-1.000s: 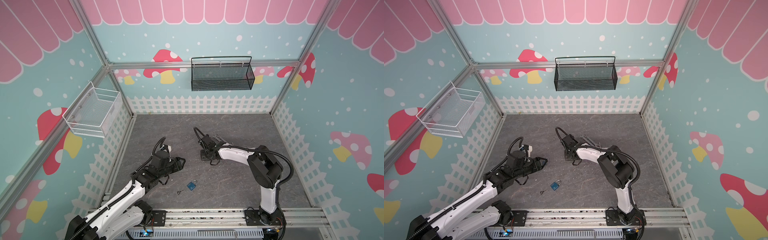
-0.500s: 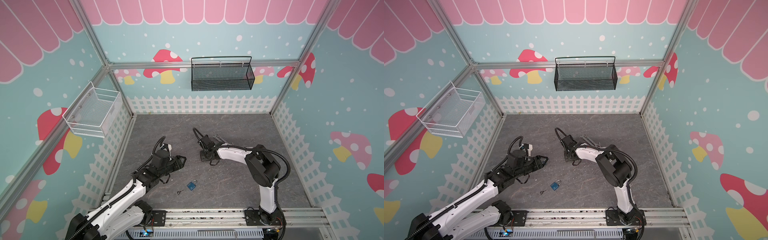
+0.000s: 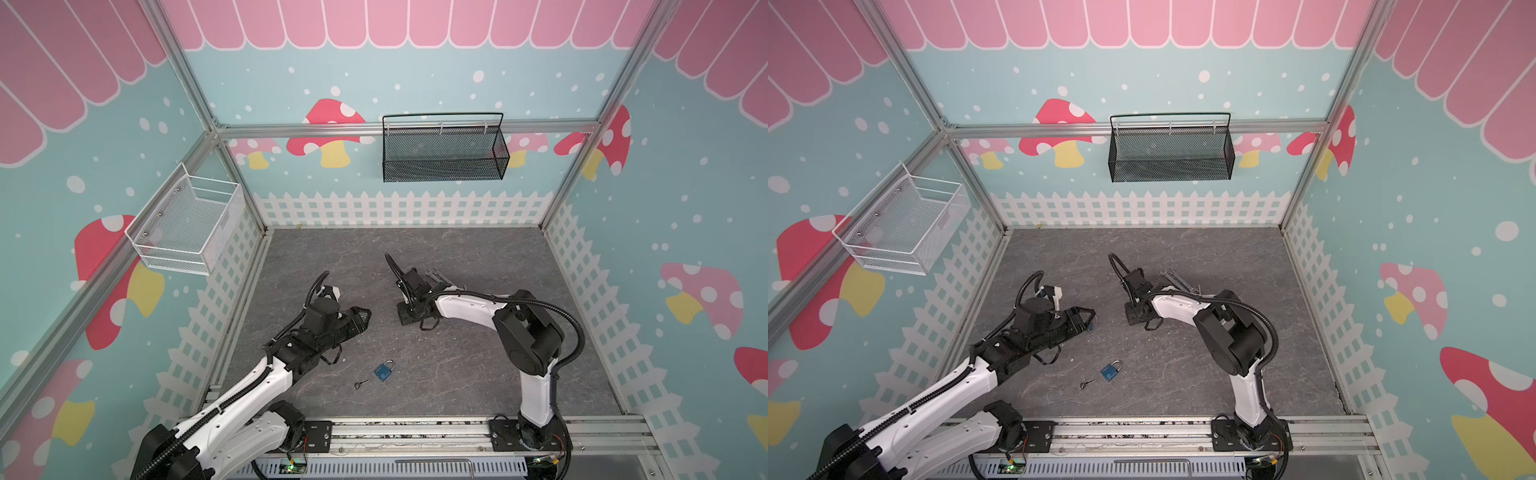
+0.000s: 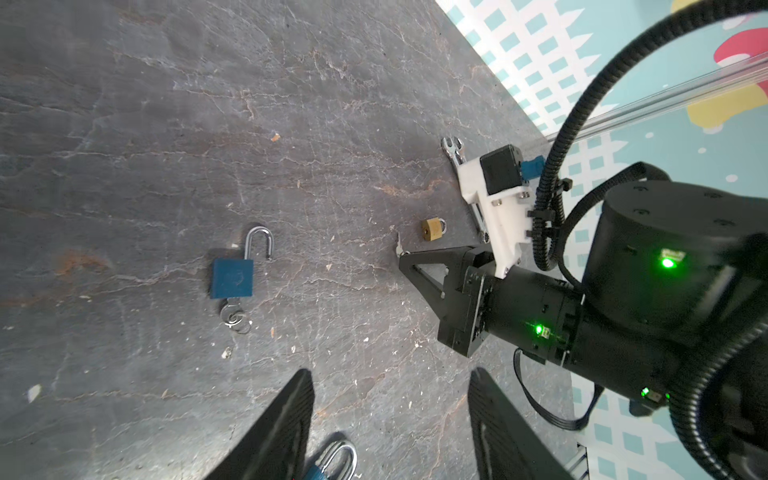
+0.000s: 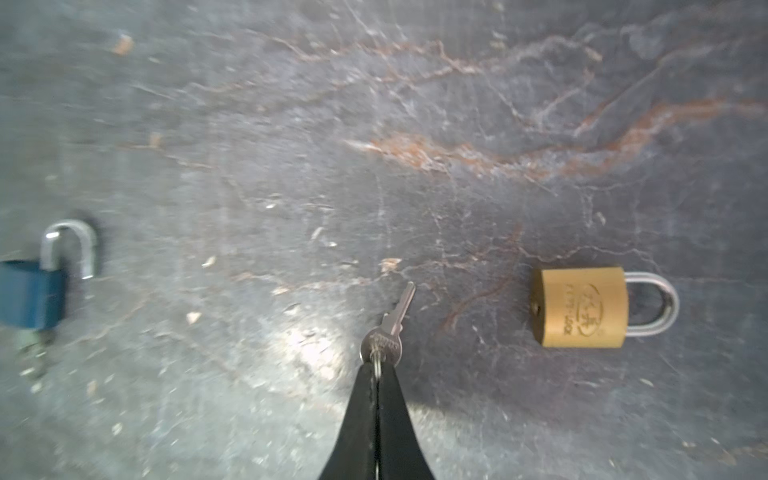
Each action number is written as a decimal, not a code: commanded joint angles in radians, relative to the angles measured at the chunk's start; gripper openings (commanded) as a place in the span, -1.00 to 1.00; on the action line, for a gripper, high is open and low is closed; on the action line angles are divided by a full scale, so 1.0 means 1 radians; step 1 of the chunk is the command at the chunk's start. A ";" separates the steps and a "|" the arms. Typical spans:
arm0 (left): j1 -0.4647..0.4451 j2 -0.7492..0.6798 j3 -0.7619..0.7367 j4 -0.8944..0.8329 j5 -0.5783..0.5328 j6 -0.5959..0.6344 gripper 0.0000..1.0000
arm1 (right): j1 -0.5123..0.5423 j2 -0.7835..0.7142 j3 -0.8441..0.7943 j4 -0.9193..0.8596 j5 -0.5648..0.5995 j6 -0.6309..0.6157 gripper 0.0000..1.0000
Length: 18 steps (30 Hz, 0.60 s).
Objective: Unlock with the key
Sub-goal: 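Lift the key ring with the right gripper while the left gripper rises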
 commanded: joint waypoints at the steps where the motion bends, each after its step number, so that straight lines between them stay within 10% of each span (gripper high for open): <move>1: 0.001 0.005 0.018 0.042 -0.032 -0.035 0.18 | 0.002 -0.118 -0.027 0.029 -0.030 -0.032 -1.00; 18: -0.021 -0.061 -0.071 0.444 0.009 -0.157 0.18 | 0.002 -0.631 -0.311 0.213 -0.351 -0.056 -1.00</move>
